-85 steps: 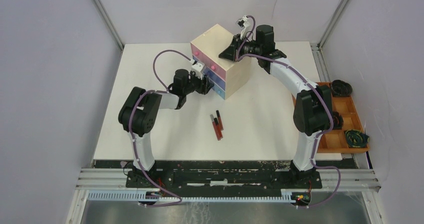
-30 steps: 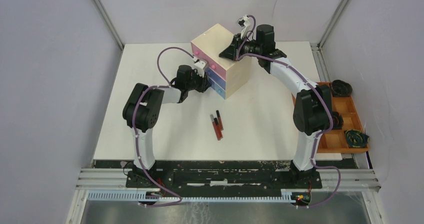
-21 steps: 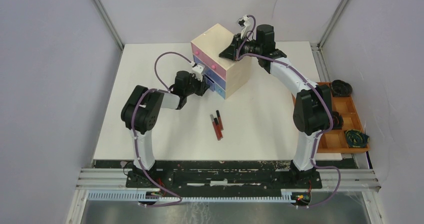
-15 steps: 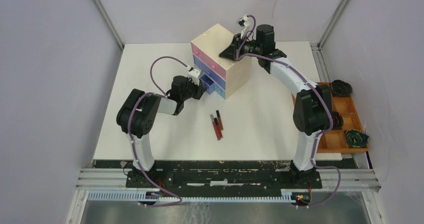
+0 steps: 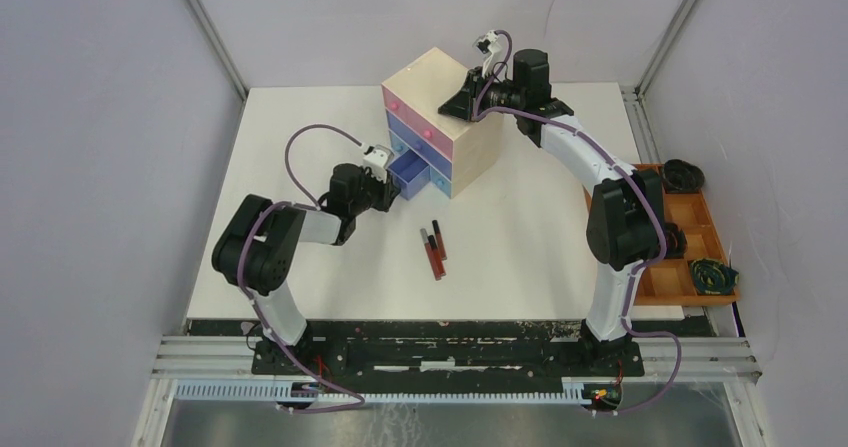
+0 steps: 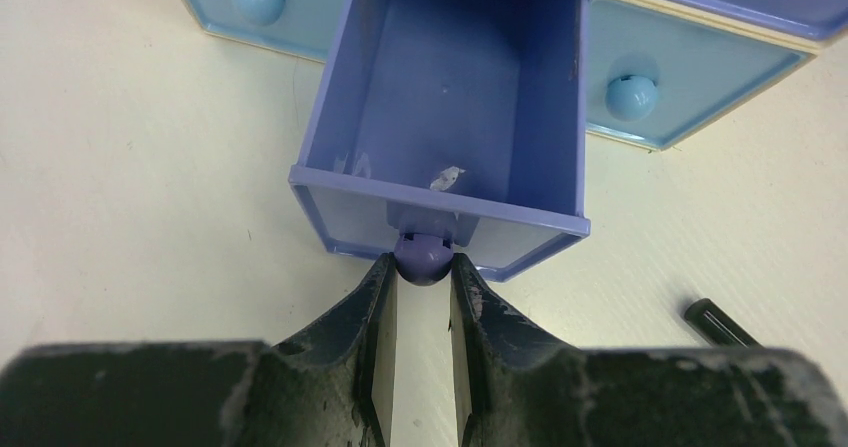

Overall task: Organize the makeup
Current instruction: Open the drawer in the storage box.

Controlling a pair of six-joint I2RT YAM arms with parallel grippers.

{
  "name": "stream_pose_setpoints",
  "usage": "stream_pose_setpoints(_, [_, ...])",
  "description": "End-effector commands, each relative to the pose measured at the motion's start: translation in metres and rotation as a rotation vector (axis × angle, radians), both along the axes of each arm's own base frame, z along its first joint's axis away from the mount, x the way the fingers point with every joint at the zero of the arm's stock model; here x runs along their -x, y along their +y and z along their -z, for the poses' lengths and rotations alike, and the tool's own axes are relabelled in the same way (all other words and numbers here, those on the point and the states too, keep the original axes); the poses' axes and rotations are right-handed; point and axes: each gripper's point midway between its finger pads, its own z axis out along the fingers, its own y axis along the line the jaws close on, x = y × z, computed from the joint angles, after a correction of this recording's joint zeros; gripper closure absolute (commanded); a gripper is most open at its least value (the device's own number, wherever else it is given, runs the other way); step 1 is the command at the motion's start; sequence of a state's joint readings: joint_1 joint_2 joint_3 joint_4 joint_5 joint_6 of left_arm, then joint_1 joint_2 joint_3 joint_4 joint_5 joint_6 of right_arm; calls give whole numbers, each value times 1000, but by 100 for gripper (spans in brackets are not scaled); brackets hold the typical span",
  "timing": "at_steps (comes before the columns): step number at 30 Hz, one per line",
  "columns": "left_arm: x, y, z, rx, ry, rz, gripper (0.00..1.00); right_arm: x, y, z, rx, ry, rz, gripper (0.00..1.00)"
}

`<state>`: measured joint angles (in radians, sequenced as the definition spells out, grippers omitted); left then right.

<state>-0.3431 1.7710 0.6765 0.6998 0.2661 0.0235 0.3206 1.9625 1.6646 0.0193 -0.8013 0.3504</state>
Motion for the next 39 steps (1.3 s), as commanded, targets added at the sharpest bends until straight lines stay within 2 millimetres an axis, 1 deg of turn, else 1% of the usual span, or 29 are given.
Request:
stream_pose_setpoints(1, [0,0,-26,34,-70,13,97,16,-17,101,123,316,48,80])
stream_pose_setpoints(3, [6,3,-17,41,-52,-4,97,16,-16,100,124,313,48,80])
stream_pose_setpoints(4, [8,4,-16,48,-54,-11,97,16,-17,101,125,313,48,80])
stream_pose_setpoints(8, [12,13,-23,69,-68,-47,97,16,-17,102,125,321,49,80])
stream_pose_setpoints(14, [18,19,-20,86,-48,-71,97,17,-17,102,126,320,48,80])
stream_pose_setpoints(18, [20,26,-22,98,-54,-117,97,18,-17,103,126,324,46,80])
stream_pose_setpoints(24, [29,31,-22,110,-39,-142,97,17,-17,103,124,323,48,80])
stream_pose_setpoints(27, [29,35,-20,112,-24,-170,94,17,-17,104,124,327,48,80])
stream_pose_setpoints(30, [27,36,-17,110,-5,-188,89,18,-17,105,124,329,48,80])
stream_pose_setpoints(33, [27,34,-10,97,42,-184,88,18,-17,104,123,326,50,80])
stream_pose_setpoints(37, [35,37,-7,109,74,-201,87,16,-16,106,115,333,55,80])
stream_pose_setpoints(39, [40,38,-7,115,83,-206,82,16,-15,107,113,336,52,80])
